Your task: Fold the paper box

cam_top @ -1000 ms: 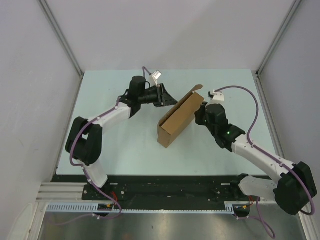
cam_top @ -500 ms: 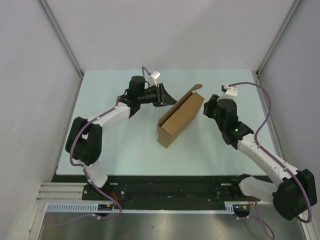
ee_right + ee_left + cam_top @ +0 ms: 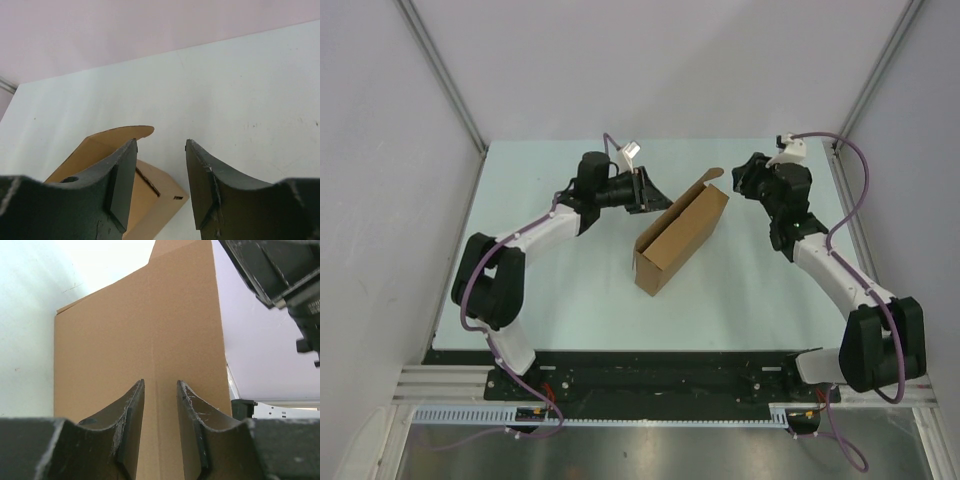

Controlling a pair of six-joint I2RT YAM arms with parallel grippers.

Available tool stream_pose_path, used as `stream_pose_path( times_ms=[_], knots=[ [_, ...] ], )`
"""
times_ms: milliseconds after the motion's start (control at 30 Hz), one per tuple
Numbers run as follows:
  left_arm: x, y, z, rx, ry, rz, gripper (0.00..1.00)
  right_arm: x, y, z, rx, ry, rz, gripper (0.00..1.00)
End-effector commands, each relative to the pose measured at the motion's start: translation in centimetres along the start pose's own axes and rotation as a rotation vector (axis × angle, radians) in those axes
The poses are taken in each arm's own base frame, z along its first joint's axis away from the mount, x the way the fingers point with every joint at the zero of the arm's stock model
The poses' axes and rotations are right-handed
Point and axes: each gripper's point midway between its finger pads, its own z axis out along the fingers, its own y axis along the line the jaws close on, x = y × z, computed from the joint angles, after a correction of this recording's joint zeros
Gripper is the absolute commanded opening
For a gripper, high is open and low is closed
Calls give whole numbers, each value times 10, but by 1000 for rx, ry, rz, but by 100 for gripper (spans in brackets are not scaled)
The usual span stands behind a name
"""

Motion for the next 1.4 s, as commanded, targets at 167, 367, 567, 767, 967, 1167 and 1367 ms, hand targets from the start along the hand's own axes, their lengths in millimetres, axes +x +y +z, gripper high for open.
stream_pose_path(
  times_ms=[167, 367, 567, 767, 967, 1167, 1367],
  knots=[
    [-14, -11, 1, 51, 0, 38, 38, -33, 22, -31, -16, -98, 0, 41],
    [-19, -8, 0, 38, -11, 41, 38, 26, 6, -60, 165, 51, -52, 0],
    [-17, -3, -1, 21, -9, 43, 38, 99, 1, -84, 127, 168, -54, 0],
    [-16, -1, 0, 20, -9, 39, 38, 142, 40, -87, -29, 226, -36, 0],
    [-18, 0, 6, 38, 23, 42, 38, 173, 106, -78, -178, 228, -21, 0],
    [-20, 2, 13, 56, 50, 43, 38, 191, 146, -72, -218, 222, -31, 0],
    [-29, 3, 17, 62, 62, 64, 38, 199, 164, -68, -233, 207, -51, 0]
  ],
)
